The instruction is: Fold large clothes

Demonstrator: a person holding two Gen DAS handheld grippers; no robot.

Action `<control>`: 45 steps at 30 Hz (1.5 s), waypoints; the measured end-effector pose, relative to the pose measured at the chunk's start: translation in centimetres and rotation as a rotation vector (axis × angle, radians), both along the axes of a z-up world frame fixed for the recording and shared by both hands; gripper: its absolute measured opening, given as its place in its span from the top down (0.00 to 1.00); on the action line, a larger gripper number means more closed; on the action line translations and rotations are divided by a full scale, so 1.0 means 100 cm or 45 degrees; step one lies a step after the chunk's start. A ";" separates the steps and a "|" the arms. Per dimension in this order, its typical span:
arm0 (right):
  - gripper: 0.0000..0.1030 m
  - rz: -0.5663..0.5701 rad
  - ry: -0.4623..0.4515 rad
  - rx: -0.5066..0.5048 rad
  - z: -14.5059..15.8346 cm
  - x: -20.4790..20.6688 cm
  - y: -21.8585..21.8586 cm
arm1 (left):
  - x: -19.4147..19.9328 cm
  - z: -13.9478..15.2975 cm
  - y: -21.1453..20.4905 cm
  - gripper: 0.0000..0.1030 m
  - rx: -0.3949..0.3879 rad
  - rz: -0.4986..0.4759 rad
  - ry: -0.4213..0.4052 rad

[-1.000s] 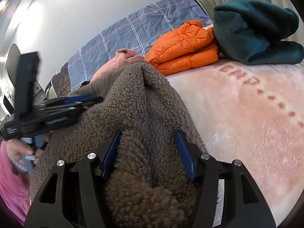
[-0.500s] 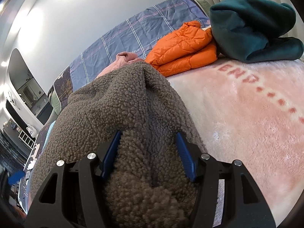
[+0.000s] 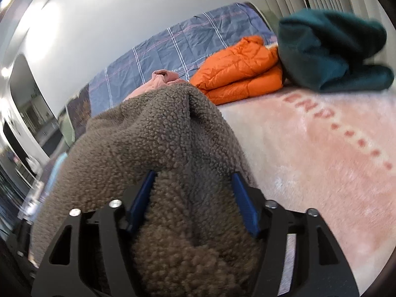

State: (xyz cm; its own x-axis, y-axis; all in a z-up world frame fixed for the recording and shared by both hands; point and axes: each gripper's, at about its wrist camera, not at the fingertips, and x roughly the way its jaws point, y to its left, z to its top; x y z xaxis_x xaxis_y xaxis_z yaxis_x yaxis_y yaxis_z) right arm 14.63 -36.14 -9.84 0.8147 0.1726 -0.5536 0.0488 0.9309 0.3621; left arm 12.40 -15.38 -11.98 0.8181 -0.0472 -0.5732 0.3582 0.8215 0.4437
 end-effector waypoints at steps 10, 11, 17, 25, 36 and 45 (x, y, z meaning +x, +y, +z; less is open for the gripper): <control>0.34 0.026 0.003 0.066 -0.004 0.000 -0.008 | -0.018 -0.001 0.007 0.14 0.063 -0.035 -0.024; 0.34 0.024 0.004 0.076 -0.004 0.000 -0.009 | -0.025 0.003 0.008 0.14 0.059 -0.078 -0.006; 0.34 0.010 0.001 0.082 -0.005 -0.001 -0.009 | -0.049 0.041 0.029 0.47 -0.157 -0.251 0.199; 0.34 0.001 0.006 0.078 -0.005 -0.002 -0.008 | -0.015 0.100 0.021 0.64 -0.291 -0.268 -0.040; 0.34 0.000 0.007 0.044 -0.003 -0.002 -0.004 | 0.086 0.056 -0.006 0.61 -0.333 -0.202 0.155; 0.33 -0.007 -0.001 0.073 -0.005 -0.003 -0.005 | 0.093 0.073 -0.012 0.57 -0.342 -0.209 0.112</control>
